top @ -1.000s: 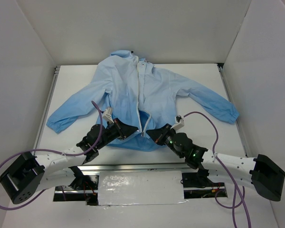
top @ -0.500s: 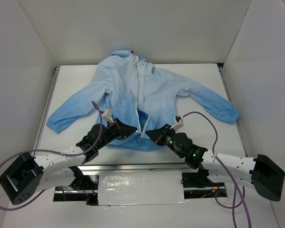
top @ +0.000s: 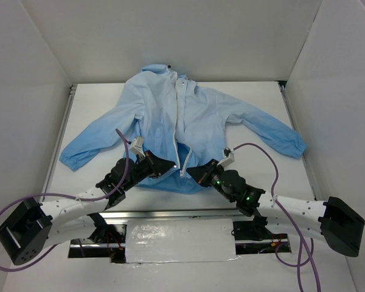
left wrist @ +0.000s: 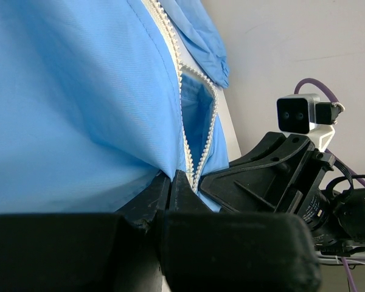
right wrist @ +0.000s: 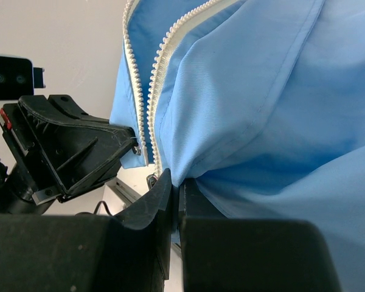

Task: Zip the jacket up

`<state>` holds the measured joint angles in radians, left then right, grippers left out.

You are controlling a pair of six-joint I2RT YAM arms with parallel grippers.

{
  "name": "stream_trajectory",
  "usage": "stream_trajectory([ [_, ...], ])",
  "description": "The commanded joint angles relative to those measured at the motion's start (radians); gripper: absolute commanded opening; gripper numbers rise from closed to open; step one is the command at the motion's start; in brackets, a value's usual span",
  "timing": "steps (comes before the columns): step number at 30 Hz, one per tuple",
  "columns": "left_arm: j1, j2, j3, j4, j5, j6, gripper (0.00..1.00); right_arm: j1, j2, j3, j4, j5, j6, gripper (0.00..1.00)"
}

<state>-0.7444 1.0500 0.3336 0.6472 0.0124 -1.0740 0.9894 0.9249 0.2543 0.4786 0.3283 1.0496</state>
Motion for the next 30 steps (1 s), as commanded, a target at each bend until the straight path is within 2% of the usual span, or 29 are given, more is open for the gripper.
stream_trajectory([
  [1, 0.002, -0.013, 0.033, 0.048, -0.008, 0.019, 0.00, -0.006, 0.003, 0.034, 0.037, 0.025, -0.023, 0.00],
  [30, 0.002, 0.041, 0.016, 0.121, 0.012, -0.009, 0.00, -0.012, 0.011, 0.065, 0.023, 0.052, -0.049, 0.00],
])
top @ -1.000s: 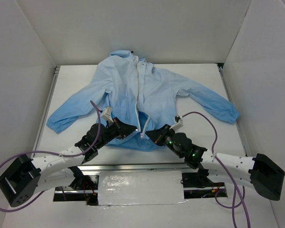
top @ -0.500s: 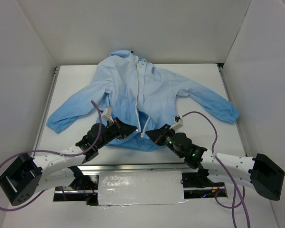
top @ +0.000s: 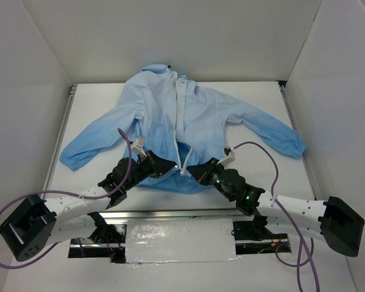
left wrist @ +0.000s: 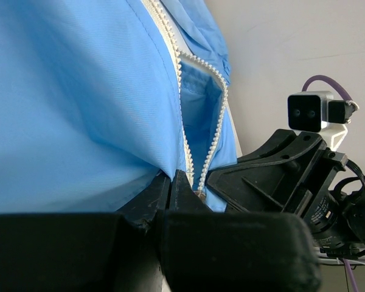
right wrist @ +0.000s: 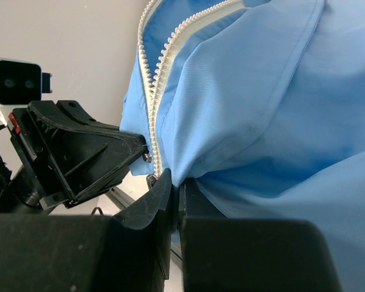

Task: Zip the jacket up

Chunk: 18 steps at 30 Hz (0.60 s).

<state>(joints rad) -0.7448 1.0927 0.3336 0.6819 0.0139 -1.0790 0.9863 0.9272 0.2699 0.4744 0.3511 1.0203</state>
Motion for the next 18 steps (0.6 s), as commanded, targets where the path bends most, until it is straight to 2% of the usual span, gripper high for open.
stream_trajectory([
  [1, 0.002, -0.002, 0.016, 0.090, 0.017, -0.002, 0.00, -0.008, 0.010, 0.049, 0.029, 0.032, -0.020, 0.00],
  [18, 0.002, -0.017, 0.013, 0.071, 0.000, -0.004, 0.00, -0.008, 0.009, 0.048, 0.030, 0.029, -0.022, 0.00],
])
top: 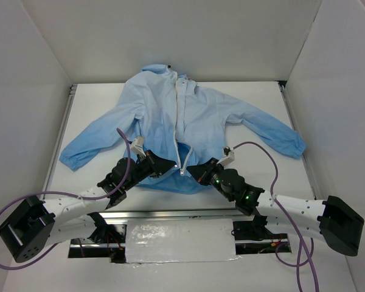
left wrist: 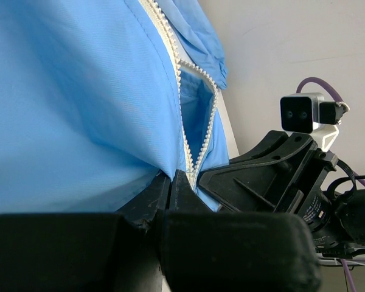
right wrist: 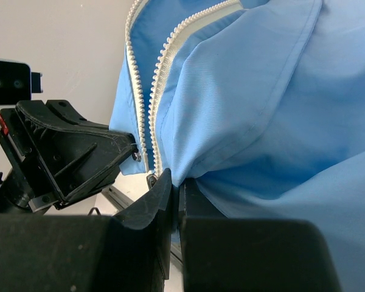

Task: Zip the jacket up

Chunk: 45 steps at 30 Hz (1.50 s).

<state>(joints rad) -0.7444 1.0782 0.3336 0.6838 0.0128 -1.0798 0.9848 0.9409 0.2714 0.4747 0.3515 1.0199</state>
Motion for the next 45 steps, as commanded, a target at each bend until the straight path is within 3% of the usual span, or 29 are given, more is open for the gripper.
stream_trajectory([
  [1, 0.002, 0.002, 0.012, 0.071, 0.003, -0.006, 0.00, -0.006, -0.005, 0.048, 0.028, 0.027, -0.021, 0.00],
  [25, 0.000, 0.031, -0.008, 0.128, 0.036, -0.031, 0.00, -0.008, 0.010, 0.068, 0.015, 0.055, -0.032, 0.00],
  [45, -0.003, 0.020, 0.018, 0.053, -0.008, 0.041, 0.00, -0.011, 0.055, 0.140, -0.087, 0.030, -0.034, 0.00],
])
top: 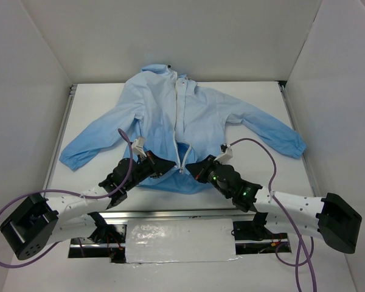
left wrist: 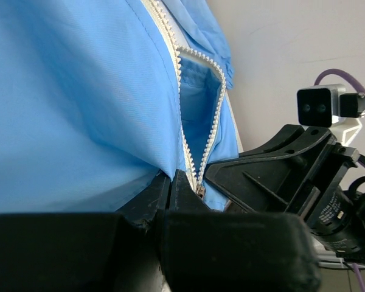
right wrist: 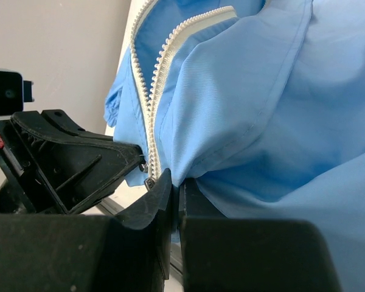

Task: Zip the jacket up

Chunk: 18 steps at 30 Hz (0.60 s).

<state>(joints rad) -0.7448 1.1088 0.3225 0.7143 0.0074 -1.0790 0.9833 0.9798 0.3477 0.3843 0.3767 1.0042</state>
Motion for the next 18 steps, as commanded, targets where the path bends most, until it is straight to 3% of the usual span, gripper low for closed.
stream_trajectory([
  [1, -0.004, -0.012, 0.033, 0.014, -0.003, 0.047, 0.00, -0.006, 0.020, 0.066, 0.001, 0.002, -0.018, 0.00],
  [9, -0.024, -0.036, 0.064, -0.067, -0.046, 0.126, 0.00, -0.006, 0.063, 0.160, -0.177, 0.053, 0.023, 0.00],
  [18, -0.027, -0.015, 0.076, -0.048, -0.017, 0.197, 0.00, -0.005, 0.132, 0.229, -0.228, -0.033, -0.091, 0.00],
])
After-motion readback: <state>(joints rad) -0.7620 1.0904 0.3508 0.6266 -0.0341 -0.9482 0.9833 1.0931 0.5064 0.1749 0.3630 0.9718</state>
